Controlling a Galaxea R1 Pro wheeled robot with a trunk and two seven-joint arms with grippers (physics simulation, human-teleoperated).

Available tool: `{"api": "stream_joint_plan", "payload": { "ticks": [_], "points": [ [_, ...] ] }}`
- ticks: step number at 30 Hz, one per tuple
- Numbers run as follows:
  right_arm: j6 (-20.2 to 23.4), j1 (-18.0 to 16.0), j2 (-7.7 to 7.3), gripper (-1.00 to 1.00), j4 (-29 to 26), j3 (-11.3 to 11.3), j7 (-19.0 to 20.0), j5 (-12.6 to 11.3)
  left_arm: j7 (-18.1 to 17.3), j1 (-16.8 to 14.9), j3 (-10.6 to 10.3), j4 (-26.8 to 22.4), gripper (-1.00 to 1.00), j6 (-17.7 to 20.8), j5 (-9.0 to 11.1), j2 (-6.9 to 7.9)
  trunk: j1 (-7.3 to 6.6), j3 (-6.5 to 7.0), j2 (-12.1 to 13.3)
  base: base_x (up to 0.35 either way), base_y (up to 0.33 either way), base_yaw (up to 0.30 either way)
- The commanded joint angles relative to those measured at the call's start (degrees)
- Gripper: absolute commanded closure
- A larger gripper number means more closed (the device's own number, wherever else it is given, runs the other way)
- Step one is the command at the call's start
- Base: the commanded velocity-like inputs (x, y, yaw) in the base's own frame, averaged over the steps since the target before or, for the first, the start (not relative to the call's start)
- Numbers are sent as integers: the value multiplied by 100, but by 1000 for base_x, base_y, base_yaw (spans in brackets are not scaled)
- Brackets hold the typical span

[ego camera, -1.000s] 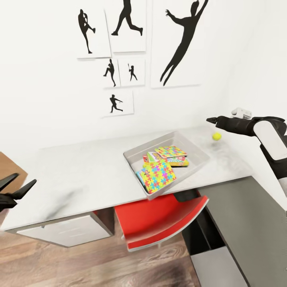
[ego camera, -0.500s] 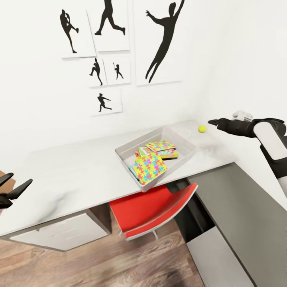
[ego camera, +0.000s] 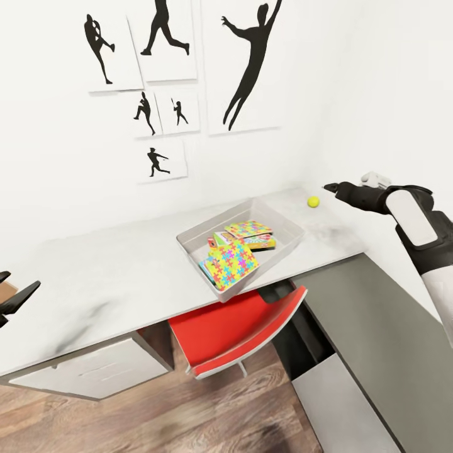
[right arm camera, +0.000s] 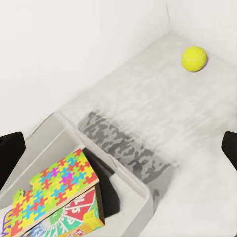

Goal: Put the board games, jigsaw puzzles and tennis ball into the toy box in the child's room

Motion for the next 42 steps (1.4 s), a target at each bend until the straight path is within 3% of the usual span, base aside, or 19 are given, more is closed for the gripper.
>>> {"api": "stream_joint_plan", "payload": {
  "ticks": [1,17,37,40,42],
  "points": [
    [-10,-14,15,-100,-1,25,-67,-58,0,31,34,0,-100,28,7,6,3,-10,-11,-1,1,-9],
    [-44,-13,123,-100,17,53,-106,-54,-24,457,487,0,-100,43,-28,14,3,-10,-11,75,70,-3],
    [-81,-23,132,-100,79,10,-141,-41,-45,645,758,0,-100,54,-34,20,3,-10,-11,217,171,0],
    [-85,-50,131,-100,199,5,-193,-40,-46,714,881,0,-100,54,-36,21,3,-10,-11,95,67,0],
    [-87,-113,132,-100,319,1,-243,-40,-46,824,1075,0,-100,54,-36,19,3,-10,-11,63,45,0]
  ]
}}
